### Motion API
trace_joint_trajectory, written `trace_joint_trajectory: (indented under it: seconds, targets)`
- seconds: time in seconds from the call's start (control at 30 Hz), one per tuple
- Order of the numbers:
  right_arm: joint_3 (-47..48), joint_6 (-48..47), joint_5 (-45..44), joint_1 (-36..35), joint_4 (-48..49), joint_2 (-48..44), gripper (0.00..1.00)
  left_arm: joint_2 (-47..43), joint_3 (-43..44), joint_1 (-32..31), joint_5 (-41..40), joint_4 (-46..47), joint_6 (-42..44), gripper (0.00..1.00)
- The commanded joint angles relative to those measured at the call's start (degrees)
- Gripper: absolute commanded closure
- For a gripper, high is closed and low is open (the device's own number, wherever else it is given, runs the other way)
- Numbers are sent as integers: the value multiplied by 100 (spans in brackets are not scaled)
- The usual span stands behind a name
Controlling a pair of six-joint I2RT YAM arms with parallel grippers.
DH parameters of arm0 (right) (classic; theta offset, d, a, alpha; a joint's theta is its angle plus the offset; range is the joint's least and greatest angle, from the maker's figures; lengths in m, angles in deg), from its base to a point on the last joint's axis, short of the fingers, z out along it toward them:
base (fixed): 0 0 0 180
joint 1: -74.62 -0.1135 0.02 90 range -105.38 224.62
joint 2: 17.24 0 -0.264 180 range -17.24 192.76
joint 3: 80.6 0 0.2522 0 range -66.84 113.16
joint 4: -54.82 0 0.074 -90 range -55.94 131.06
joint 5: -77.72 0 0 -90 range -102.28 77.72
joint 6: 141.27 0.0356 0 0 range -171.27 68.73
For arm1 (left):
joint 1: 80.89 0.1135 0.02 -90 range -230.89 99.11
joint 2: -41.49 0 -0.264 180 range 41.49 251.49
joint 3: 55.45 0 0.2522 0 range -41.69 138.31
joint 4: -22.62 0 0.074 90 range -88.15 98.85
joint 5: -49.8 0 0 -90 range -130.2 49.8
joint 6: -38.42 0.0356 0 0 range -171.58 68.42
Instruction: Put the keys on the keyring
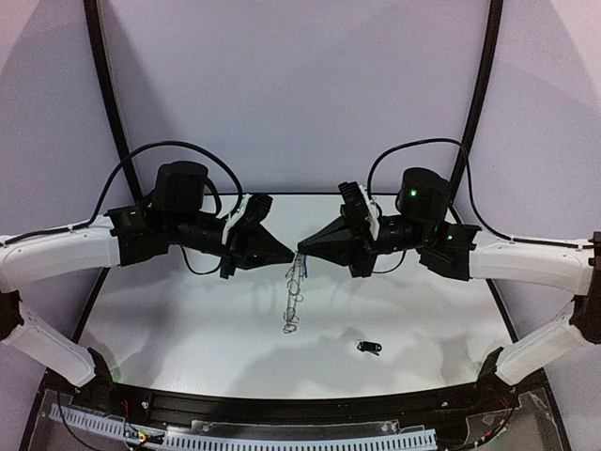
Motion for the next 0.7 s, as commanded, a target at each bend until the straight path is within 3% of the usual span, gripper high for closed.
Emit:
trace_joint_trajectory:
  seconds: [0.0, 0.67]
  targets:
    - [-29, 62, -187, -59, 201, -42, 100, -242, -53, 4, 100, 57, 46, 99]
    - [-134, 211, -413, -61, 370, -106, 100, -326, -62, 10, 481, -103, 194, 99]
